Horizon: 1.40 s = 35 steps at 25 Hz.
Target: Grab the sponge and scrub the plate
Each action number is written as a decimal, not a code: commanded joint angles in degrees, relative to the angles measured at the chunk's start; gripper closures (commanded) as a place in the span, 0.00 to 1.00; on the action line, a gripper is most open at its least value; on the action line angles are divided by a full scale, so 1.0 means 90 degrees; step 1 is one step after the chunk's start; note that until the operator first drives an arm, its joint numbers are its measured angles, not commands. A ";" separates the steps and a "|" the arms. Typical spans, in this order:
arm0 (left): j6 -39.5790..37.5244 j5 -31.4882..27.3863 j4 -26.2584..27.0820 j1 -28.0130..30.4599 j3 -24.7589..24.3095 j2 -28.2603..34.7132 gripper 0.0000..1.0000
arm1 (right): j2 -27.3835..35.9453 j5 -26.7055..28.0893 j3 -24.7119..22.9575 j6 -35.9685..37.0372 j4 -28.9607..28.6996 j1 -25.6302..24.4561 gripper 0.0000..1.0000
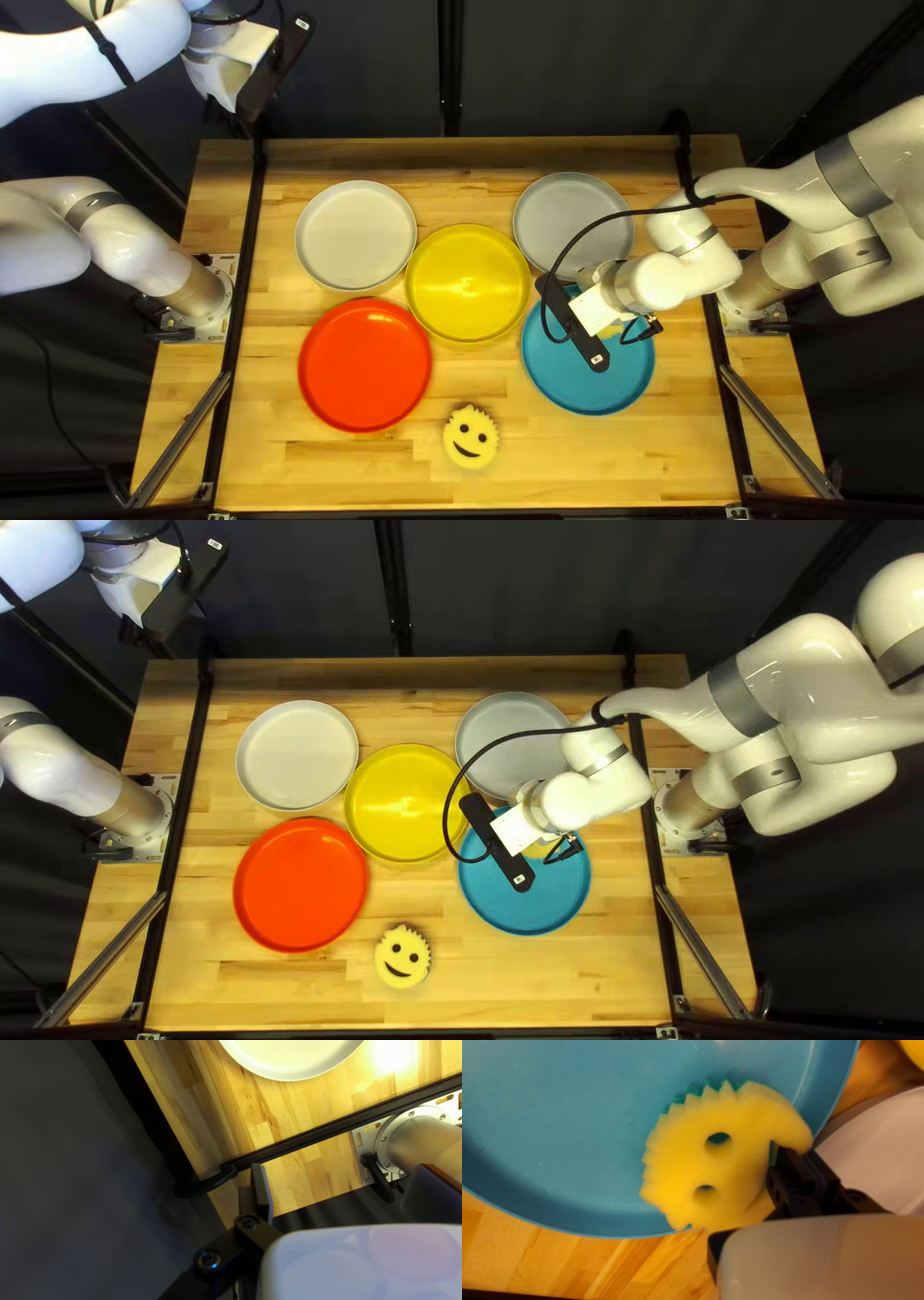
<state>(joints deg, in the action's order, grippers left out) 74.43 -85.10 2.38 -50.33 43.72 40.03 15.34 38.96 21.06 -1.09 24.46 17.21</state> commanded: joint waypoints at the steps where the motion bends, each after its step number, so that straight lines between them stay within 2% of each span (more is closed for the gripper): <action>1: 0.0000 0.0000 0.0000 0.0000 0.0000 0.0000 0.00 | -0.0041 0.0211 0.0033 -0.0410 -0.0087 0.0585 1.00; 6: 0.0000 0.0000 0.0000 0.0000 0.0000 0.0000 0.00 | -0.0427 0.0530 0.0408 -0.0854 -0.0218 0.1364 1.00; 10: 0.0000 0.0000 0.0000 0.0000 0.0000 0.0000 0.00 | -0.0885 0.0717 0.0857 -0.0940 -0.0328 0.1546 1.00; 12: 0.0000 0.0000 0.0000 0.0000 0.0000 0.0000 0.00 | -0.1109 0.0719 0.1064 -0.0863 -0.0378 0.1440 1.00; 15: 0.0000 0.0000 0.0000 0.0000 0.0000 0.0000 0.00 | -0.1503 0.0618 0.1426 -0.0467 -0.0553 0.0923 1.00; 18: 0.0000 0.0000 0.0000 0.0000 0.0000 0.0000 0.00 | -0.1618 0.0526 0.1535 -0.0164 -0.0714 0.0456 1.00; 28: 0.0000 0.0000 0.0000 0.0000 0.0000 0.0000 0.00 | -0.1222 0.0288 0.1202 0.0406 -0.1066 -0.0999 1.00; 32: 0.0000 0.0000 0.0000 0.0000 0.0000 0.0000 0.00 | -0.1021 0.0256 0.1044 0.0296 -0.1214 -0.1176 1.00; 35: 0.0000 0.0000 0.0000 0.0000 0.0000 0.0000 0.00 | -0.0942 0.0295 0.0999 0.0021 -0.1284 -0.0946 1.00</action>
<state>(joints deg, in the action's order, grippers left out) 74.43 -85.10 2.38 -50.33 43.72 40.03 6.39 41.40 30.33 0.68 13.37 7.40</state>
